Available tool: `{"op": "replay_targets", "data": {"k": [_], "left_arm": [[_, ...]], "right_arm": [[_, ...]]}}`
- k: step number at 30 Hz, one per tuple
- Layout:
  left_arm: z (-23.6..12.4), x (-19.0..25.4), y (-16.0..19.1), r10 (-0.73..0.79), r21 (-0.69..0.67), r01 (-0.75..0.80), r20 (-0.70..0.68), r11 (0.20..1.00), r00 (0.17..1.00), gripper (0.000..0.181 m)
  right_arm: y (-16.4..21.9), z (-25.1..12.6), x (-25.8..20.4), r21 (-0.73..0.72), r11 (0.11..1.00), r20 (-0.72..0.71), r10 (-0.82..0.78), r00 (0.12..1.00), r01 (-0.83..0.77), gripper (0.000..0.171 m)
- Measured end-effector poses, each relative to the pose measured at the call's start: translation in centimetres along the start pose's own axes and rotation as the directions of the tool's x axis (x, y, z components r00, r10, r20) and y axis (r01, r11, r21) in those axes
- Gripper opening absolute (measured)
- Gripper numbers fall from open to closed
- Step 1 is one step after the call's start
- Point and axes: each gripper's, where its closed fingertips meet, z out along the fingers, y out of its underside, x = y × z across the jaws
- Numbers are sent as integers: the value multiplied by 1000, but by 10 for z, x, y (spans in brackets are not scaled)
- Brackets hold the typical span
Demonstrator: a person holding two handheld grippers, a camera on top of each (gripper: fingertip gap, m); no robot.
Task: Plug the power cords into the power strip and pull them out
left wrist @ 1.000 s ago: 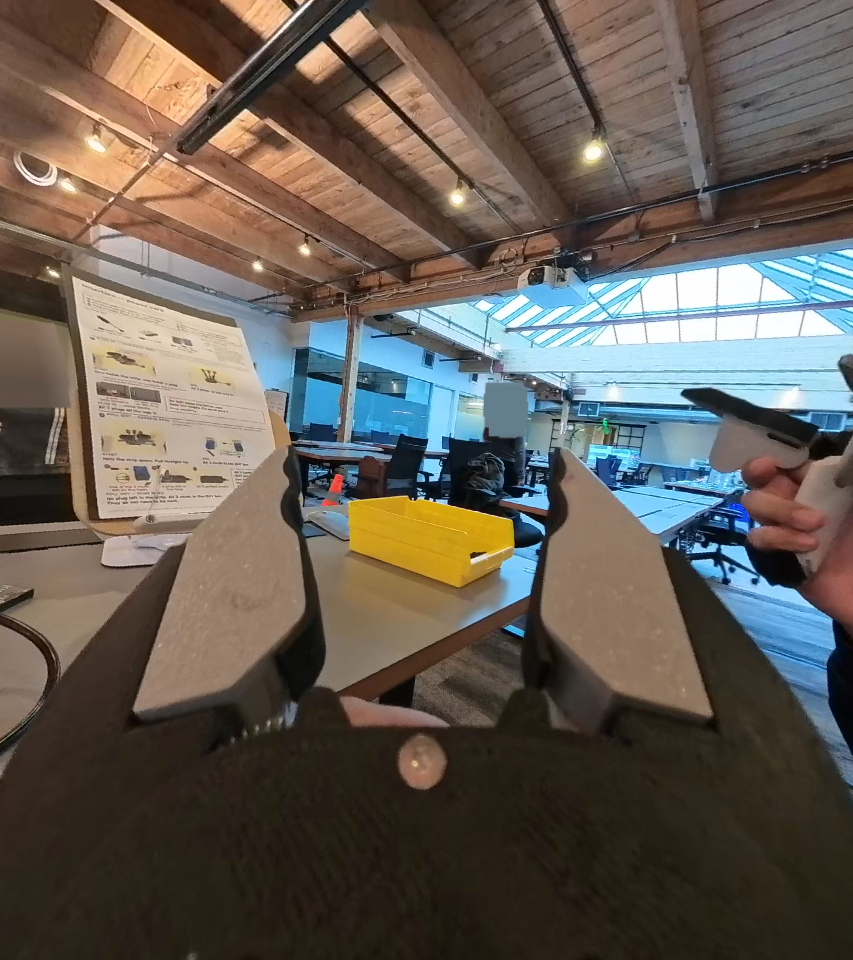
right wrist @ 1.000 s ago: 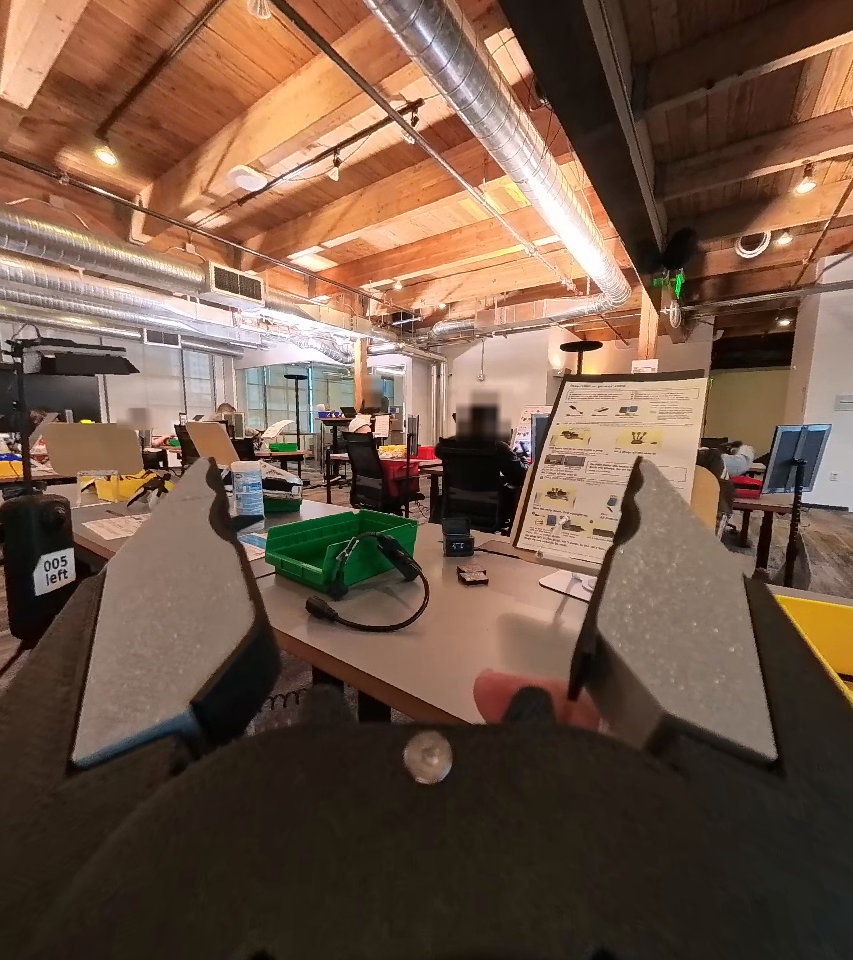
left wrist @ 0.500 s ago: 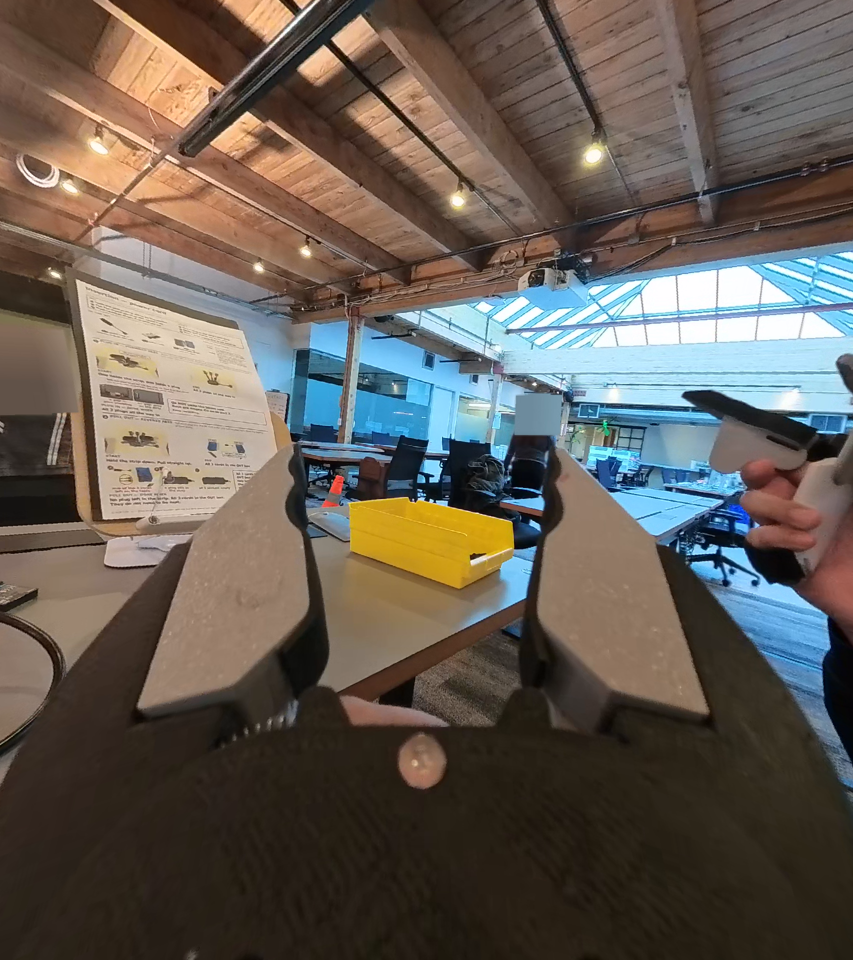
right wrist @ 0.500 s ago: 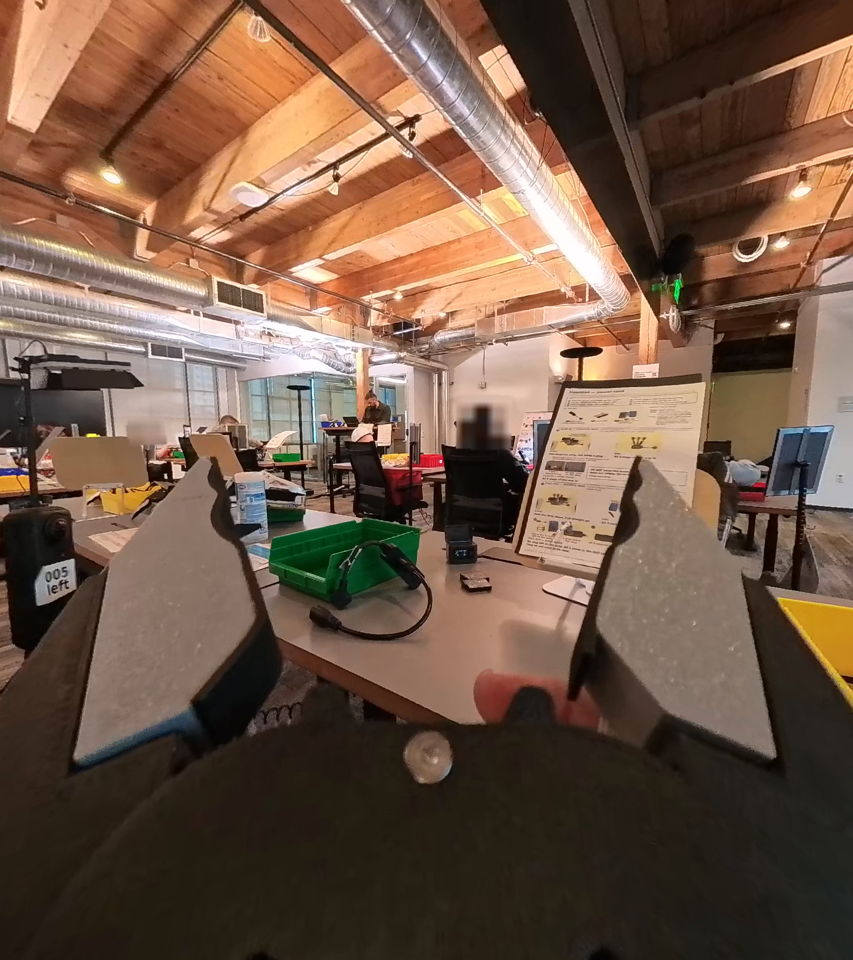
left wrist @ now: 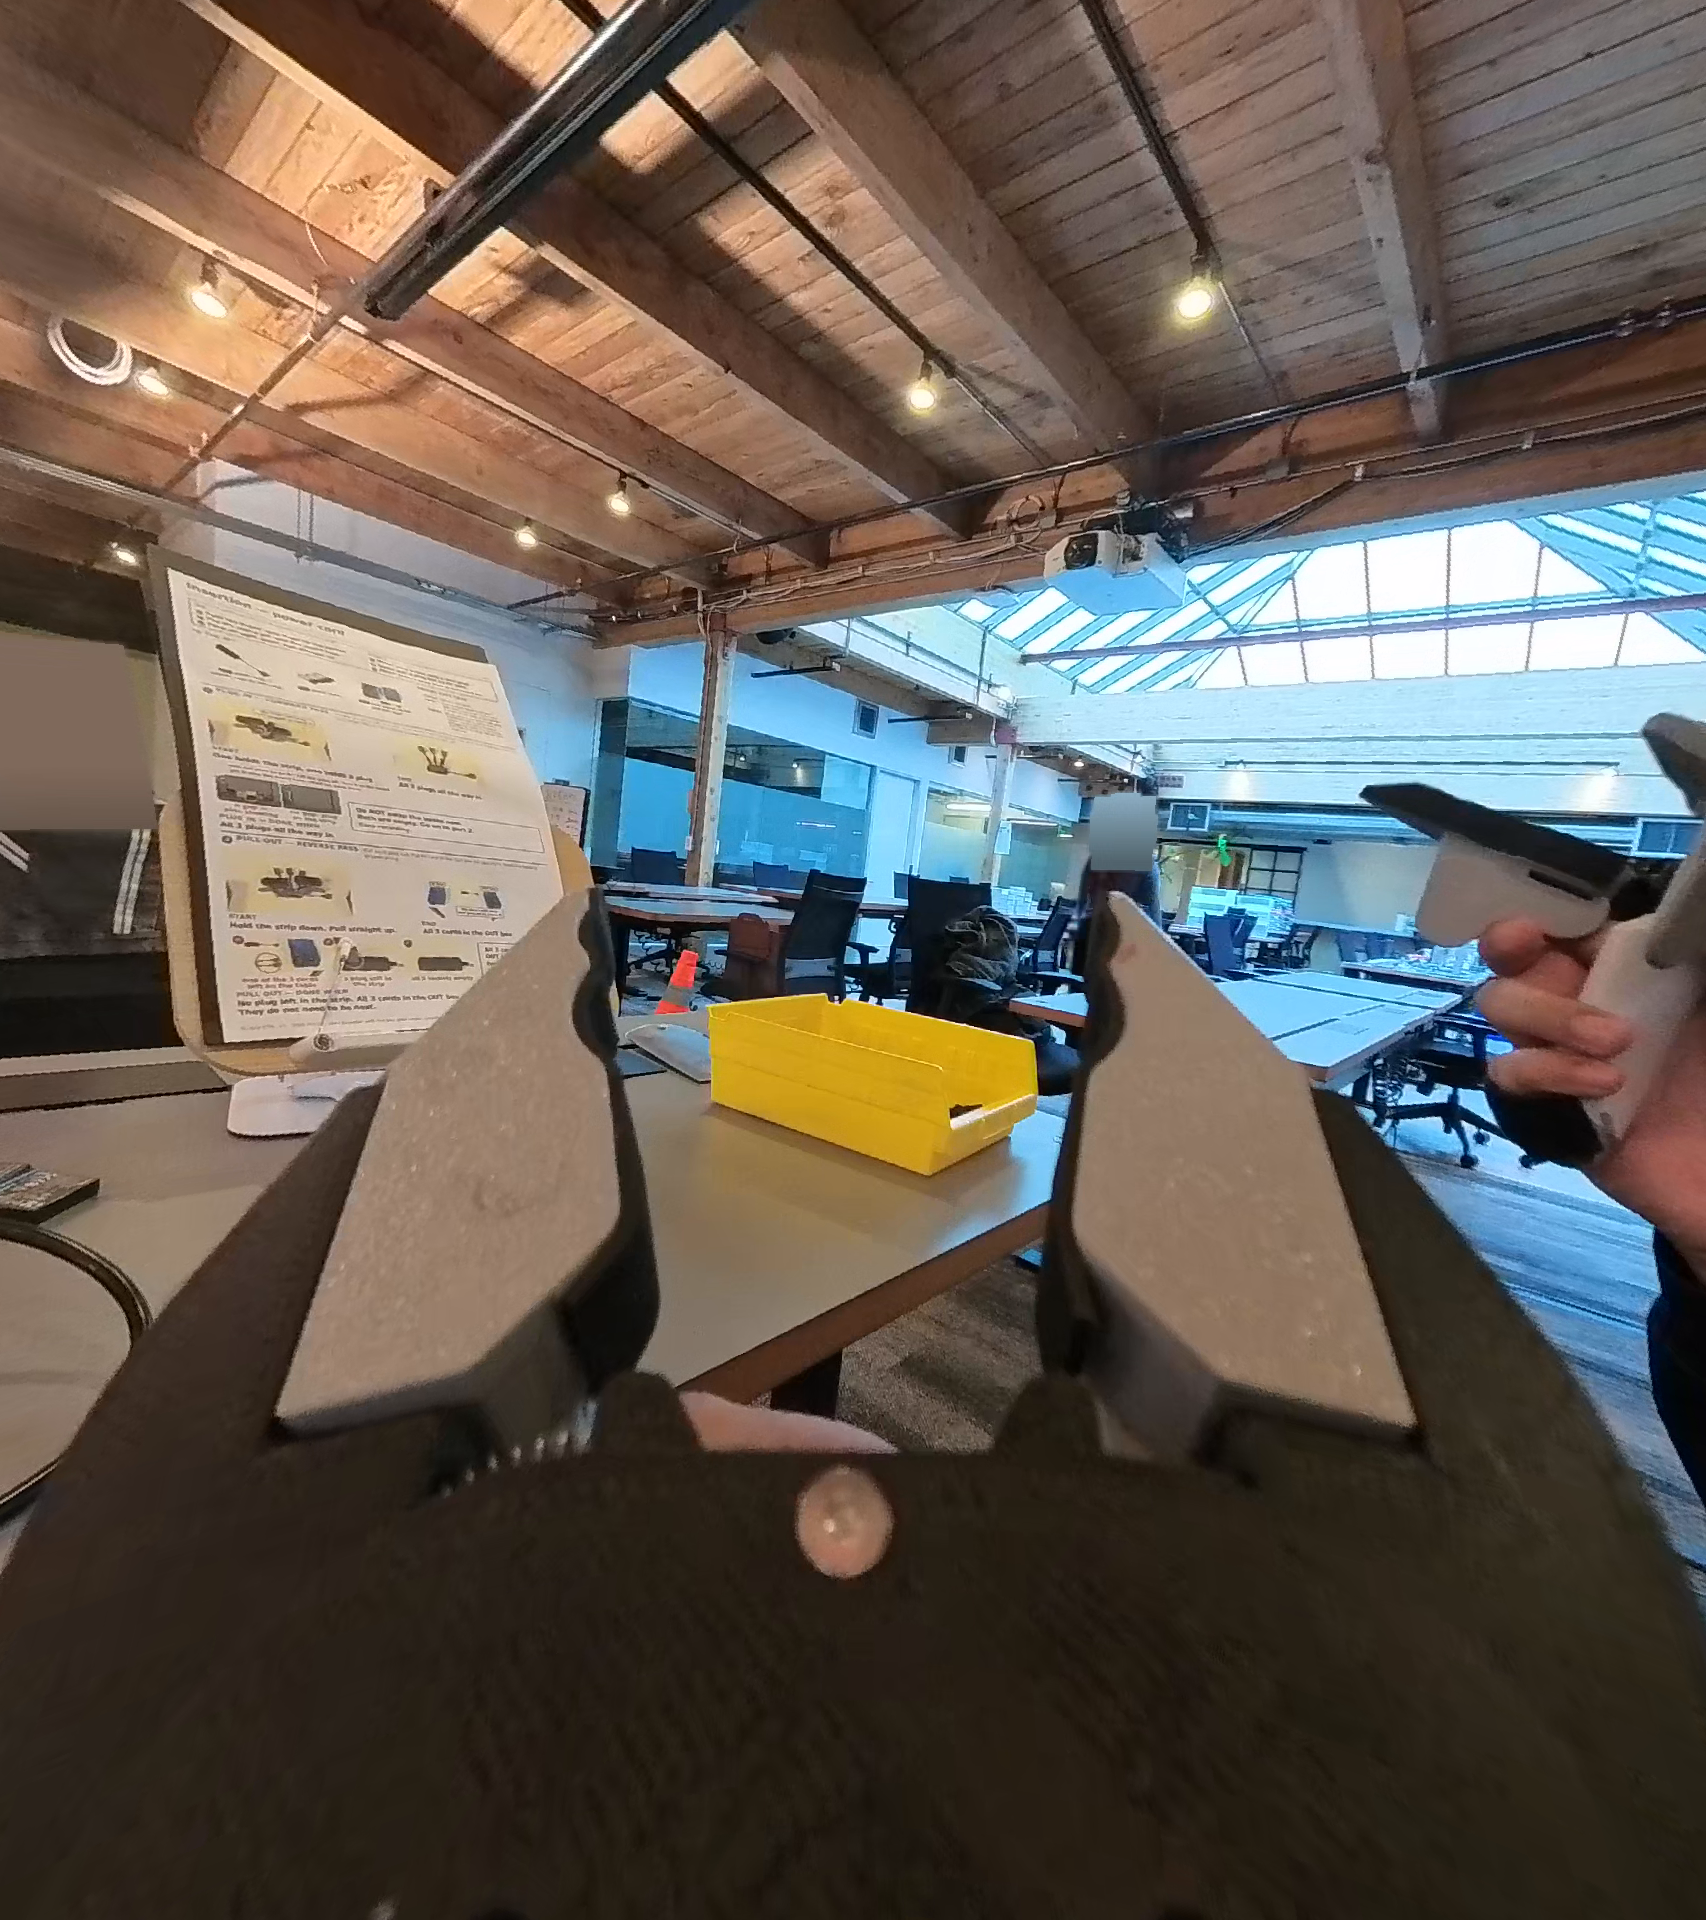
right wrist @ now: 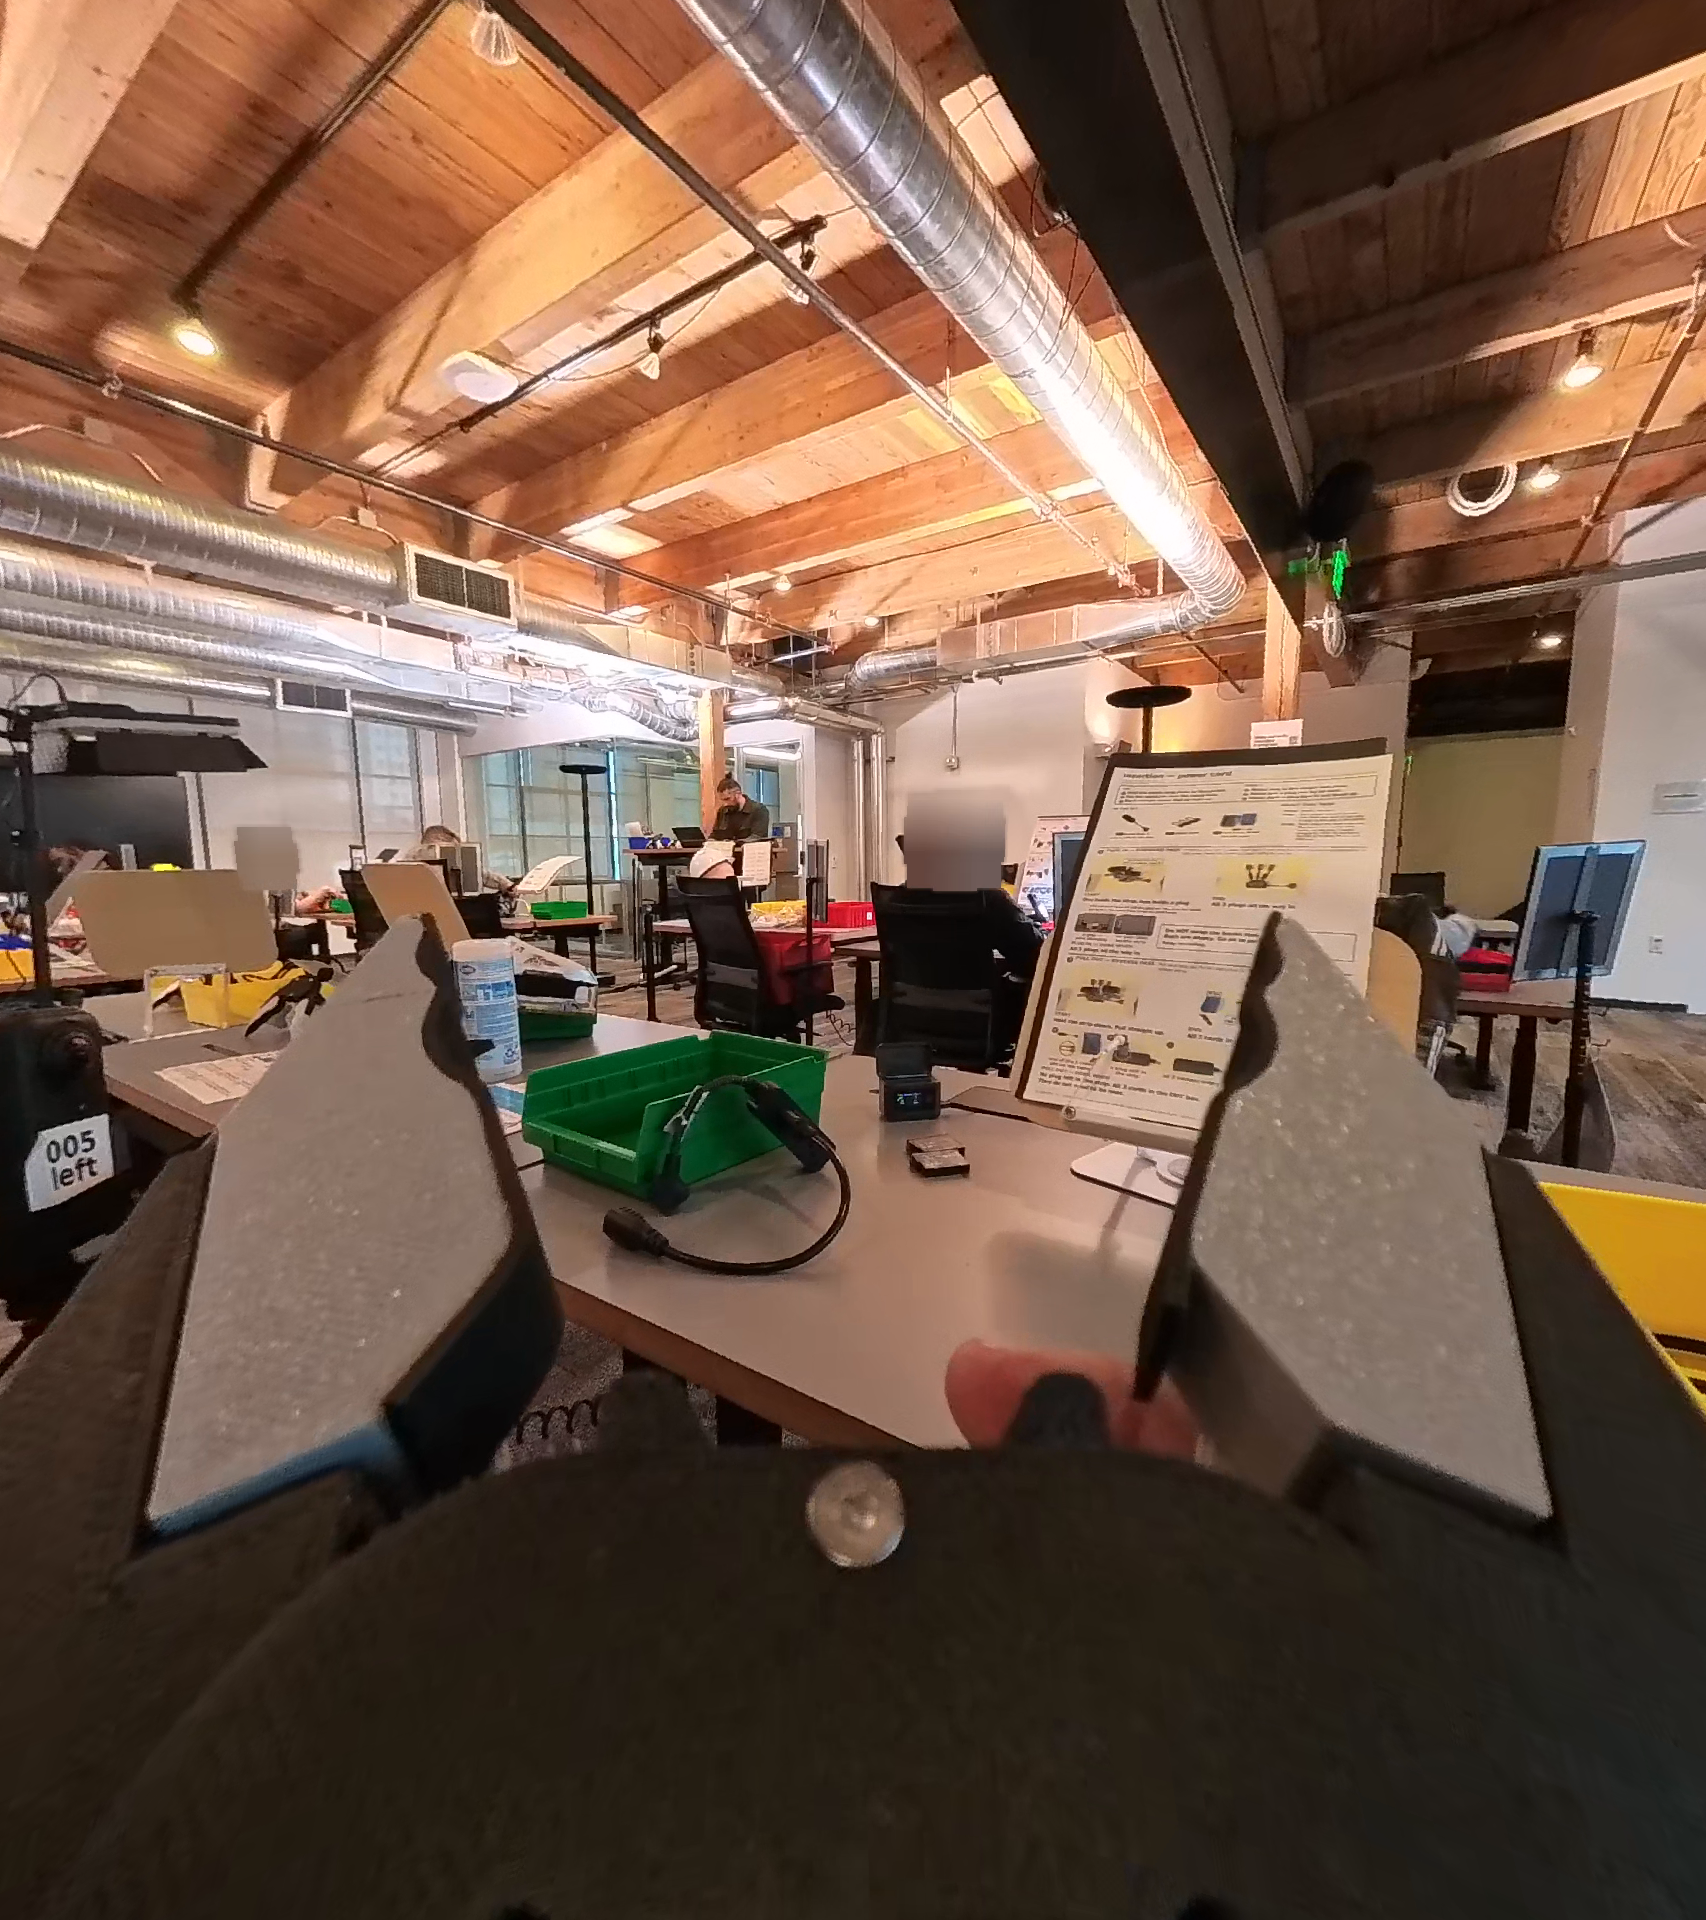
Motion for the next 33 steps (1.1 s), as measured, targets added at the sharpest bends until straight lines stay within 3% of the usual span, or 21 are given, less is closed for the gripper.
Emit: {"op": "replay_targets", "data": {"k": [20, 23, 25, 29, 33], "left_arm": [[5, -1, 9, -18, -19, 18, -2, 1000, 1000, 87], [7, -6, 17, -29, -51, 30, 33, 998, 999, 76], [7, -24, 35, -1, -136, 18, 131, 991, 991, 62], [5, -48, 77, 46, -318, 32, 235, 947, 971, 71], [0, -62, 107, 13, -405, 106, 280, 908, 960, 68]], "right_arm": [[15, 6, 2, -16, 1000, -4, 10, 1000, -10, 142], [40, 15, 8, -96, 995, -16, -9, 1000, 7, 141], [64, 23, 12, -177, 984, -7, 1, 1000, -2, 141], [110, 37, 14, -323, 946, 24, 33, 999, -24, 141], [152, 47, 19, -435, 900, 36, 2, 999, 14, 139]]}}
